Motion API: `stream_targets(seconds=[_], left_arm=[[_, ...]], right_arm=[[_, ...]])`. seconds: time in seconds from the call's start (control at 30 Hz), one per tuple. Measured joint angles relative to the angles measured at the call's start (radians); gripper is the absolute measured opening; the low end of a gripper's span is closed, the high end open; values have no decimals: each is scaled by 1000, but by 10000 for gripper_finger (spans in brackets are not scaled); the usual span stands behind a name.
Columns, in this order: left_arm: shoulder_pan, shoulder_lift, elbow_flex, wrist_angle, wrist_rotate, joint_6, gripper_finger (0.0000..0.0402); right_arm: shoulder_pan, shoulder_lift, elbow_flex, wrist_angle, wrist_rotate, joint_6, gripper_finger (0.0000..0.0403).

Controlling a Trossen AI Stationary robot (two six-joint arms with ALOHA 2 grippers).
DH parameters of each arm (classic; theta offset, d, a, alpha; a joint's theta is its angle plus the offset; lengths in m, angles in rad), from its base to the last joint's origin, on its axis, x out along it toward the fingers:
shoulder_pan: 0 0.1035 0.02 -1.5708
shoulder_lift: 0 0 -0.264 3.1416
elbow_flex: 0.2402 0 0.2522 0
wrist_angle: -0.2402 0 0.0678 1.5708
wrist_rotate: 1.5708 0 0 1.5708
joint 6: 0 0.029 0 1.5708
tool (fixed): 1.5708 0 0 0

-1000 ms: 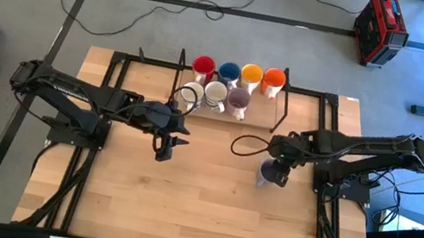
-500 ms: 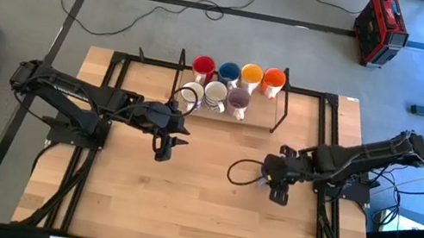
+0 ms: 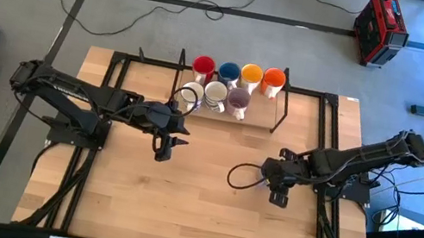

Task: Place coffee mugs
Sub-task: Put the dark violet mug on the shelf aligned with the orange mug

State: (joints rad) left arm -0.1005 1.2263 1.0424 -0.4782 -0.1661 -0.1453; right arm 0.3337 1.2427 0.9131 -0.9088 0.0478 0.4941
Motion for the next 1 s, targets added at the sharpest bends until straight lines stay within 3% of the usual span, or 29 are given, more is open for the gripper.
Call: stream_targets(seconds=[0.27,0.57,0.7,0.9,1.0], left_arm=[[0,0,0,0,0,0,133],[0,0,0,0,-1,0,133],[0,0,0,0,-8,0,133],[0,0,0,0,-8,0,133],[0,0,0,0,-8,0,133]], right_arm=[[1,37,0,2,-66,-25,177],[-16,146,0,-25,2,-40,171],[-13,191,0,-9,-27,-72,127],[-13,206,1,-3,-58,-114,16],[-13,202,20,-17,-58,-141,17]])
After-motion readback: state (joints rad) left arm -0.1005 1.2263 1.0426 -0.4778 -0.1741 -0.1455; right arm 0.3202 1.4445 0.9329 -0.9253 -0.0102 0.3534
